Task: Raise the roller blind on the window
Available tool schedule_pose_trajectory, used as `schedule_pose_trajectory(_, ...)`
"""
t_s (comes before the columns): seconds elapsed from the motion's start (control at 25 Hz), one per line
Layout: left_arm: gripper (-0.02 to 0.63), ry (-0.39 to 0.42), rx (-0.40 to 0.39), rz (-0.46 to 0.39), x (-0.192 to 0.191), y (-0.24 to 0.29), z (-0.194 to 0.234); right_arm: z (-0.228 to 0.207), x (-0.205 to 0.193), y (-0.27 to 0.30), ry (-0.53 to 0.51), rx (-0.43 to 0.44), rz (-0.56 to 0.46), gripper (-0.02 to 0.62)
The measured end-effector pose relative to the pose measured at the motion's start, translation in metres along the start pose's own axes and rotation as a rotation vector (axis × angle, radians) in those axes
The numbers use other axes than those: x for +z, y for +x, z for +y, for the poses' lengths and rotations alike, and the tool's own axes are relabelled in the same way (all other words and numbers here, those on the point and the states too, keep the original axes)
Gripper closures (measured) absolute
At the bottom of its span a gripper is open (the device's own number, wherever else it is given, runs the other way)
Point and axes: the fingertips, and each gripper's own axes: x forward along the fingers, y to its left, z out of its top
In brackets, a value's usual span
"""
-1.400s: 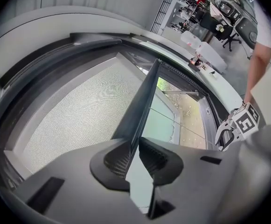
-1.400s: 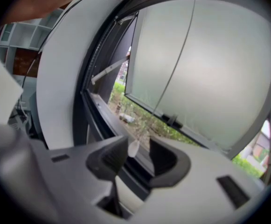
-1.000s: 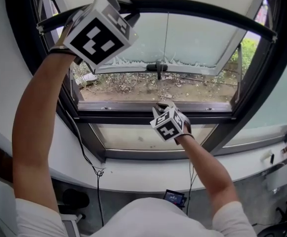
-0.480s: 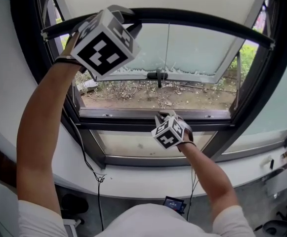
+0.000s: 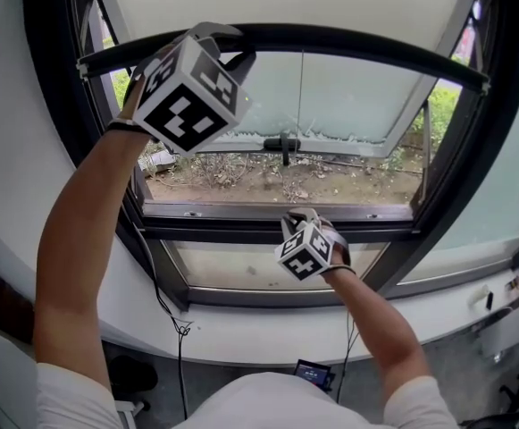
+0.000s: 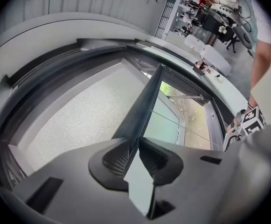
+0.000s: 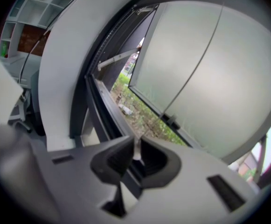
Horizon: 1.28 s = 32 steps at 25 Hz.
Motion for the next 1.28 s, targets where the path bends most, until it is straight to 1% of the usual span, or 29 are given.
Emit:
schedule_pose_trajectory(0.16,0.537,-0.055,0.025,-0.052,0.007,-0.004,0.007,-0.001,0.003,-0.006,-0.028,-0.024,-0.008,0.538)
schedule_pose_trajectory(0.28,0.537,-0.080,0.048,-0.091,0.012,-0.011,0.011,-0.001,0.005,-0.012,-0.047,-0.037,-0.012,0.538)
schedule_pose_trajectory(0.48,0.537,-0.159,0.066,-0.188,0.026,-0.031,0.006,-0.004,0.010,-0.020,-0.037,-0.050,-0.031,0.538)
schedule_pose_trajectory(0.6,0.537,-0.207,0.052,-0.220,0.026,-0.042,-0.006,-0.005,0.013,-0.027,-0.030,-0.060,-0.046,0.538)
schedule_pose_trajectory(0.76,0.537,-0.270,0.029,-0.232,0.013,-0.050,-0.027,-0.008,0.021,-0.037,-0.032,-0.087,-0.070,0.538)
schedule_pose_trajectory(0.92,0.537,-0.370,-0.006,-0.249,0.000,-0.056,-0.046,-0.013,0.028,-0.049,-0.037,-0.116,-0.096,0.538)
schedule_pose_trajectory(1.16,0.537,-0.493,-0.026,-0.298,-0.004,-0.071,-0.070,-0.023,0.034,-0.063,0.005,-0.138,-0.128,0.538)
schedule_pose_trajectory(1.28,0.537,-0.570,-0.036,-0.313,-0.014,-0.079,-0.087,-0.023,0.032,-0.066,0.026,-0.138,-0.134,0.537)
